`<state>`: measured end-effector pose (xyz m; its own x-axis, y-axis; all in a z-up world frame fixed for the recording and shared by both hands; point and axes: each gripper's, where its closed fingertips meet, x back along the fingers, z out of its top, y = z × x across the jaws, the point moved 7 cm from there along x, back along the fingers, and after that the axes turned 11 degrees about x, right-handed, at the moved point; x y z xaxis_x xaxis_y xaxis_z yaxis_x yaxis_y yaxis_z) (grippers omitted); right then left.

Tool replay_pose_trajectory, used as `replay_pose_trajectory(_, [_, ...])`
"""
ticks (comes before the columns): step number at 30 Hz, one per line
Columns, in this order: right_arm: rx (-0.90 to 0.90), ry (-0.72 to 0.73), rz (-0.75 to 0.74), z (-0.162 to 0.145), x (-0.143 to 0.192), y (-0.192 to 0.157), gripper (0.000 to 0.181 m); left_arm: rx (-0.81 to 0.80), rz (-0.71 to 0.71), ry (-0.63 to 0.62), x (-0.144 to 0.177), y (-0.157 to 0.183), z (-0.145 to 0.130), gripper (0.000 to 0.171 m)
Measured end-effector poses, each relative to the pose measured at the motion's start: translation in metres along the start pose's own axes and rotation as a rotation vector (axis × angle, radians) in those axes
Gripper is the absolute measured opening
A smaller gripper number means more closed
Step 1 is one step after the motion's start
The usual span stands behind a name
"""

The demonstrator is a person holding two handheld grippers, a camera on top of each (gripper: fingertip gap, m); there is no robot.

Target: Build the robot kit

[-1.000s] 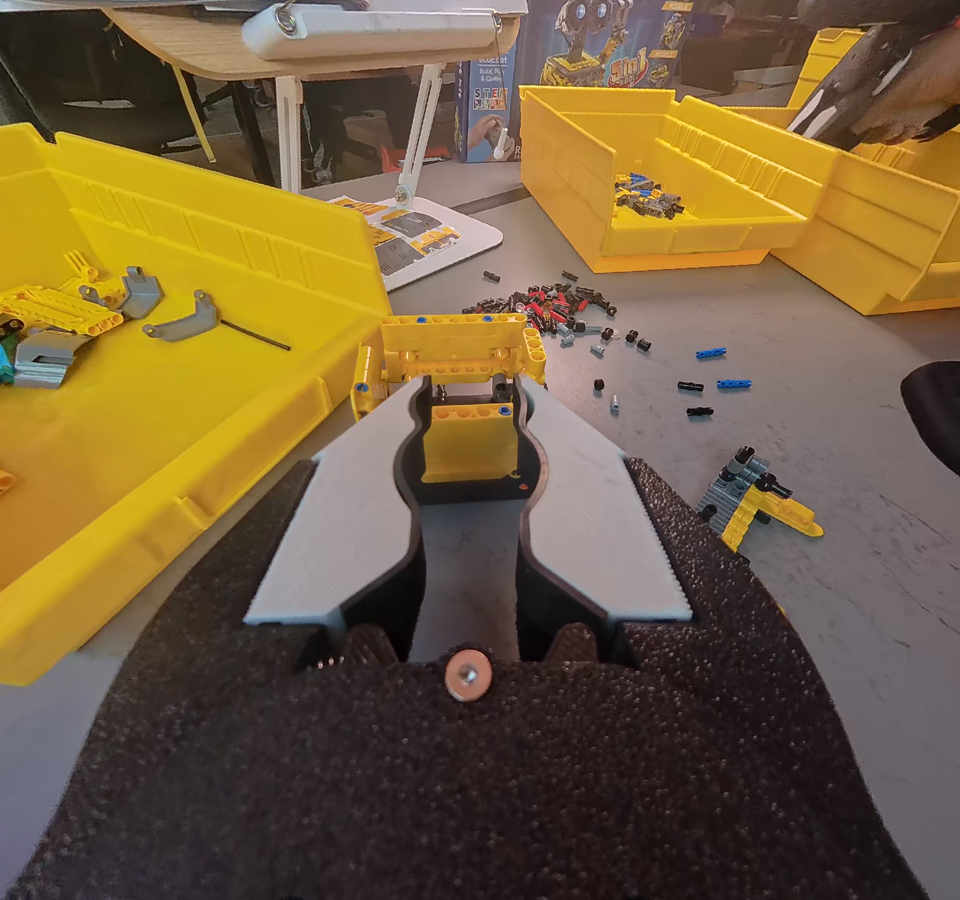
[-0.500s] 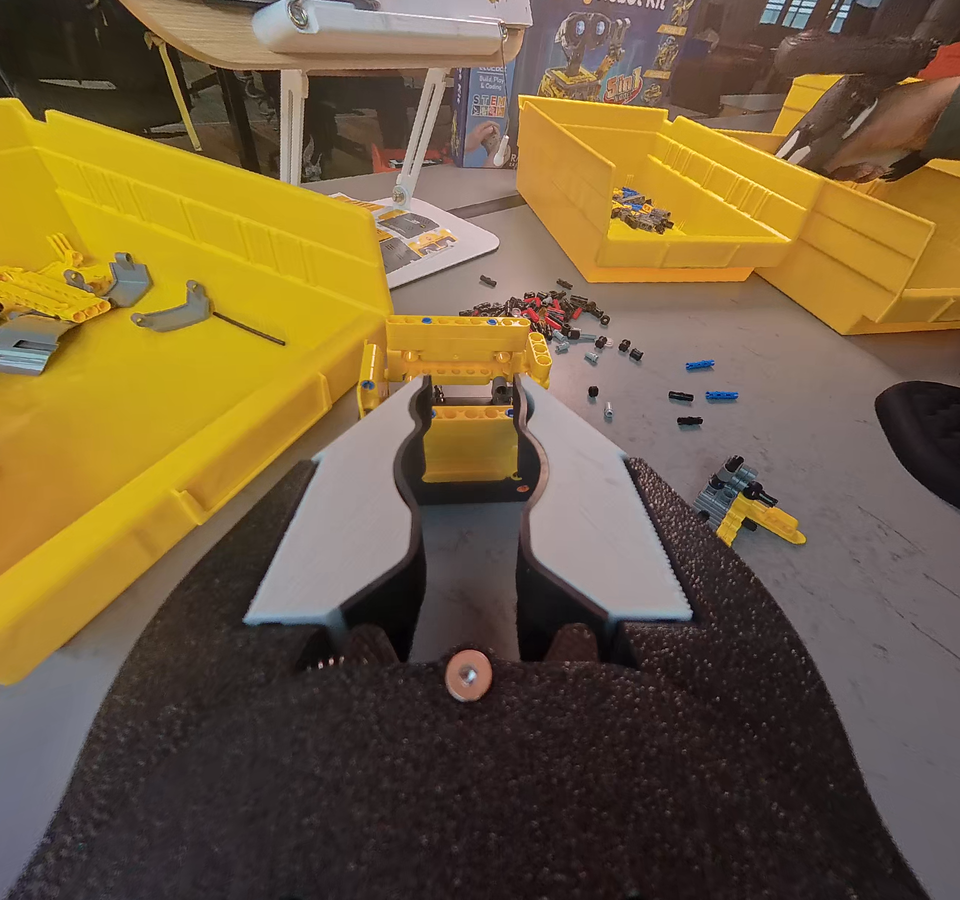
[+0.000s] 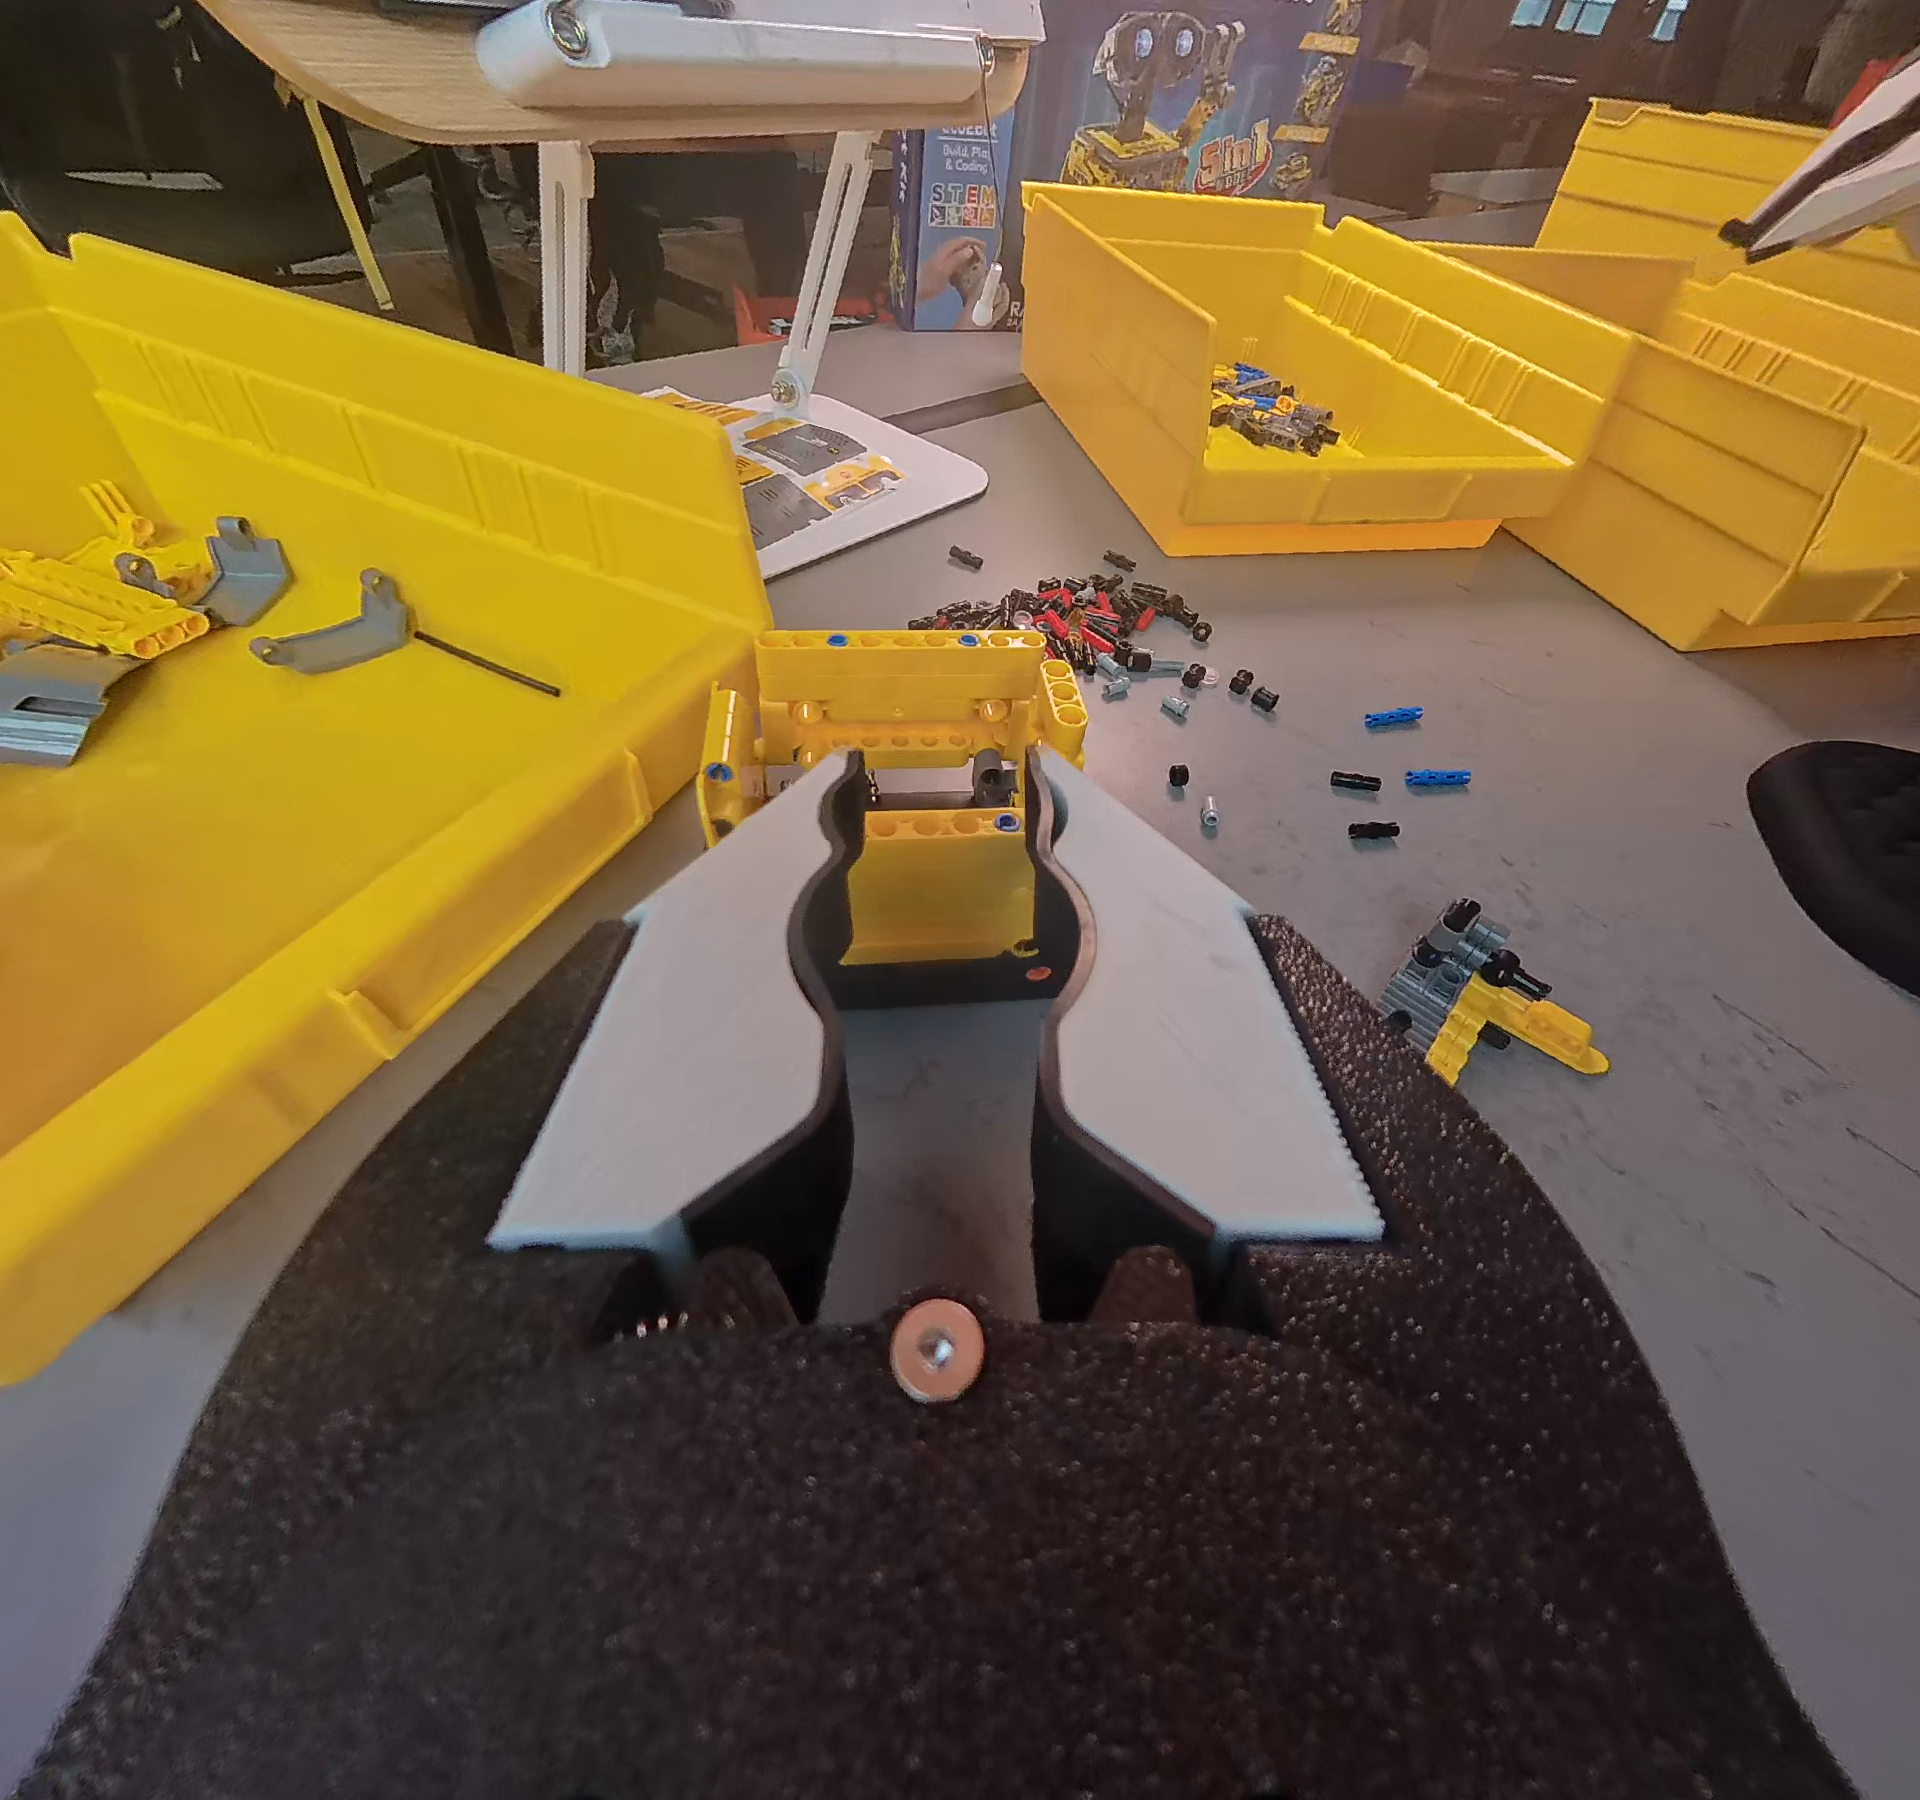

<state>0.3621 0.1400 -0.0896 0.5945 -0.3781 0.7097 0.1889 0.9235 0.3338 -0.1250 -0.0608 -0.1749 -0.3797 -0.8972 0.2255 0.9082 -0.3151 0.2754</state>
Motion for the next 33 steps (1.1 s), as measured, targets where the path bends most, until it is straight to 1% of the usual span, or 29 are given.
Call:
replay_pose_trajectory(3, [0.005, 0.044, 0.067, 0.029, 0.002, -0.053, 0.007, -0.005, -0.006, -0.002, 0.0, 0.001, 0.0, 0.029])
replay_pose_trajectory(5, [0.001, 0.028, 0.092, 0.037, -0.01, -0.085, 0.007, -0.008, -0.011, -0.002, 0.001, 0.003, -0.001, 0.029])
replay_pose_trajectory(7, [-0.004, 0.041, 0.086, 0.041, -0.025, -0.111, 0.007, -0.01, -0.017, -0.003, 0.002, 0.004, -0.001, 0.029])
replay_pose_trajectory(10, [0.019, 0.042, 0.055, 0.04, -0.049, -0.139, 0.007, -0.012, -0.024, -0.003, 0.003, 0.005, -0.002, 0.029])
replay_pose_trajectory(16, [0.033, -0.02, 0.087, 0.042, -0.1, -0.182, 0.007, -0.014, -0.033, -0.009, 0.004, 0.007, -0.002, 0.029])
replay_pose_trajectory(21, [0.044, -0.07, 0.115, 0.048, -0.128, -0.191, 0.007, -0.009, -0.036, -0.013, 0.006, 0.006, -0.003, 0.029])
replay_pose_trajectory(25, [0.052, -0.068, 0.143, 0.051, -0.134, -0.192, 0.007, 0.008, -0.039, -0.017, 0.006, 0.004, -0.003, 0.029])
replay_pose_trajectory(27, [0.06, -0.057, 0.143, 0.05, -0.132, -0.19, 0.013, 0.012, -0.037, -0.023, 0.005, 0.004, -0.003, 0.029])
replay_pose_trajectory(30, [0.073, 0.005, 0.133, 0.051, -0.117, -0.185, 0.022, 0.017, -0.032, -0.026, 0.004, 0.003, -0.003, 0.029])
replay_pose_trajectory(33, [0.039, 0.079, 0.07, 0.053, -0.082, -0.163, 0.03, 0.026, -0.027, -0.029, 0.004, 0.001, -0.003, 0.029])
